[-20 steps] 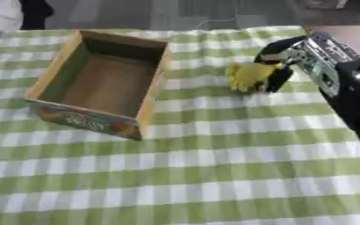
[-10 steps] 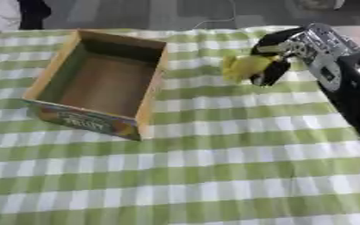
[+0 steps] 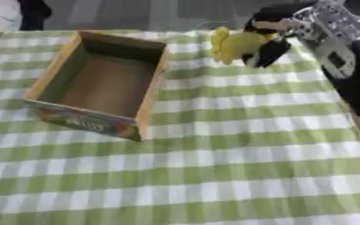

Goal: Pick up objects on the table and place them in the box.

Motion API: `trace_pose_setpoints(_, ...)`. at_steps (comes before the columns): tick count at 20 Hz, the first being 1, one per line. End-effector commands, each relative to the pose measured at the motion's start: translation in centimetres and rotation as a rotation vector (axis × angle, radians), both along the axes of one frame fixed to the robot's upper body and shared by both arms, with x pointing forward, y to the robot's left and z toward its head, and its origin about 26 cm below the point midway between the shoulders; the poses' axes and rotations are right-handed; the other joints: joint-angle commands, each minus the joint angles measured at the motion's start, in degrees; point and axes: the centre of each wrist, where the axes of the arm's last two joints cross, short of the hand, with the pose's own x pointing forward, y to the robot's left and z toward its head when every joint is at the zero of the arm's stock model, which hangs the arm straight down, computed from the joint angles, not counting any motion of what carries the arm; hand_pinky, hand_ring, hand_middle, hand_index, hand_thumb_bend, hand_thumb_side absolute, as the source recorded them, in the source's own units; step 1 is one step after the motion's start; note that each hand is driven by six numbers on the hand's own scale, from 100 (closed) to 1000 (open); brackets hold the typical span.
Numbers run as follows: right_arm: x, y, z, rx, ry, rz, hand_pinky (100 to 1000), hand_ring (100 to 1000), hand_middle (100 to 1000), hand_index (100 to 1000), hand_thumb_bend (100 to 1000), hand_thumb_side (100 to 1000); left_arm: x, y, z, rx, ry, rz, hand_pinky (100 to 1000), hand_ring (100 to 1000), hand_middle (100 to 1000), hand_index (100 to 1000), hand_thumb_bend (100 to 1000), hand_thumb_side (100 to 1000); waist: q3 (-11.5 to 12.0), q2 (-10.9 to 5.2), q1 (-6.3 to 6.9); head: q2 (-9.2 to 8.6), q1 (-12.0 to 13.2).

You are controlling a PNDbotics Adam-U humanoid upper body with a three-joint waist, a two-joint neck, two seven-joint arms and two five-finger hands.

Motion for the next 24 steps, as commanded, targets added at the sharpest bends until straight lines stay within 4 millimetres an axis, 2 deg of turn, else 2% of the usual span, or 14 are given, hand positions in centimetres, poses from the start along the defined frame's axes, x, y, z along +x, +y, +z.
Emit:
trace_pose_setpoints(1,-2.1,1.0,3.6,0.035,-0.106,0.037,772,813,494,631,100,409,-0.2,0.3,0.9,0.026,-0.025,0.002,748,609,586,751,100,933,0.15,-1.54,0.07,-0.22,0.04)
trace_pose_setpoints(2,-2.5,1.5,4.2,0.045,-0.123,0.047,773,812,493,631,100,413,-0.2,0.3,0.9,0.026,-0.024,0.001,748,609,586,751,100,933,0.18,-1.58,0.07,-0.09,-0.07)
trace_pose_setpoints(3,-2.9,2.0,4.7,0.055,-0.136,0.057,773,812,493,631,100,462,-0.2,0.3,0.9,0.027,-0.025,0.000,748,610,586,751,100,932,0.20,-1.61,0.06,0.04,-0.19)
trace_pose_setpoints(4,-3.2,2.6,5.1,0.061,-0.144,0.065,773,812,494,632,100,417,-0.1,0.3,1.0,0.027,-0.025,-0.002,748,610,586,751,100,933,0.22,-1.63,0.06,0.17,-0.29)
trace_pose_setpoints(9,-4.2,6.2,6.1,0.068,-0.155,0.124,775,811,494,633,100,432,-0.1,0.2,1.0,0.028,-0.025,-0.011,748,610,586,752,100,933,0.57,-1.75,0.07,0.96,-0.55)
trace_pose_setpoints(10,-4.3,6.9,6.2,0.069,-0.154,0.135,775,811,494,632,100,475,-0.1,0.1,1.0,0.029,-0.024,-0.013,748,610,586,752,100,933,0.69,-1.78,0.07,1.05,-0.66)
trace_pose_setpoints(11,-4.4,7.6,6.2,0.071,-0.153,0.145,775,811,494,633,100,436,-0.1,0.1,1.0,0.029,-0.024,-0.015,748,610,586,752,100,933,0.83,-1.81,0.06,1.10,-0.78)
trace_pose_setpoints(17,-4.0,11.0,5.5,0.087,-0.136,0.176,779,807,492,633,100,439,0.0,0.0,0.9,0.028,-0.024,-0.029,749,611,587,752,100,933,1.56,-1.85,0.10,1.78,-1.29)
trace_pose_setpoints(24,-3.3,14.1,4.1,0.100,-0.113,0.202,781,804,489,629,100,440,0.2,-0.3,1.1,0.028,-0.030,-0.047,749,611,587,752,100,932,2.35,-1.55,-0.01,0.67,-2.01)
